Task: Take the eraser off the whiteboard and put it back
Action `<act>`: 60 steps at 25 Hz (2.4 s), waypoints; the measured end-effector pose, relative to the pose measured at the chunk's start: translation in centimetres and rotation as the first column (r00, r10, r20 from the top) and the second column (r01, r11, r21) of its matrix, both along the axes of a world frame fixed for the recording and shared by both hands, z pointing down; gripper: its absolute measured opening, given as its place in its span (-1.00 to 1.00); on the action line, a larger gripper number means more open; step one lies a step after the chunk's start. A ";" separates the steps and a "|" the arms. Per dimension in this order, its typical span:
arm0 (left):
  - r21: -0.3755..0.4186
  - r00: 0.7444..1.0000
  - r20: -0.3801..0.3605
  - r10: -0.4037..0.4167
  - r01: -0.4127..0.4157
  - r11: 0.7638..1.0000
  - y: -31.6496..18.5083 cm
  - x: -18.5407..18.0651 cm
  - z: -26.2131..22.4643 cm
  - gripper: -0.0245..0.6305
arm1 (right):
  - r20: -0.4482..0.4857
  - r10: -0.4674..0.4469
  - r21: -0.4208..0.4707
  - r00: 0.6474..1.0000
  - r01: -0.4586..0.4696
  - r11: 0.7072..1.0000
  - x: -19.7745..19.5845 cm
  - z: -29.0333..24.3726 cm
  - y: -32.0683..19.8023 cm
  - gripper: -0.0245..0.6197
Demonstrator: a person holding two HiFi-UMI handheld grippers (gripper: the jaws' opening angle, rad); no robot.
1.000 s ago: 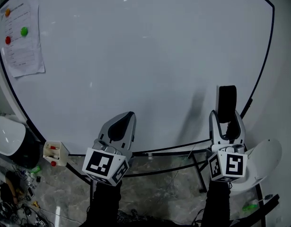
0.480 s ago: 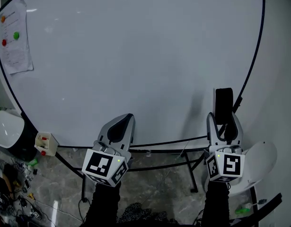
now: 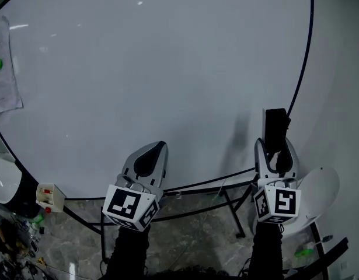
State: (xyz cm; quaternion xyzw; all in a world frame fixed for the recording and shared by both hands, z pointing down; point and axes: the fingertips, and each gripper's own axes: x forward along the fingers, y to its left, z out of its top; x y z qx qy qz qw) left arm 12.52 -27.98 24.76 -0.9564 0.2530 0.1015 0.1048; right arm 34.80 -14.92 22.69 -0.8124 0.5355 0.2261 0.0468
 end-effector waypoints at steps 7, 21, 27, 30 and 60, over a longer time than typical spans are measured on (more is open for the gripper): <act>0.010 0.999 0.015 0.030 -0.030 1.000 -1.5 1.8 0.2 -0.91 | 0.032 0.068 -0.003 0.997 -0.068 0.998 2.6 0.9 -0.1 -0.07; 0.008 0.999 -0.015 -0.050 0.050 0.999 -0.5 11.4 -0.2 -0.91 | 0.001 0.034 0.008 0.999 -0.034 0.999 14.7 -0.8 -0.2 -0.07; 0.004 0.994 -0.020 -0.112 0.112 0.994 0.6 15.7 0.4 -0.91 | 0.020 -0.010 -0.005 1.000 0.010 1.000 20.7 0.0 -1.1 -0.07; -0.007 0.990 -0.017 -0.143 0.142 0.990 1.1 16.8 0.8 -0.91 | 0.035 -0.027 -0.016 0.999 0.028 0.999 22.8 0.6 -1.6 -0.07; 0.013 0.948 0.081 -0.309 0.309 0.951 2.2 17.8 1.2 -0.91 | 0.161 -0.171 -0.088 0.972 0.187 0.978 29.2 4.7 -8.8 -0.07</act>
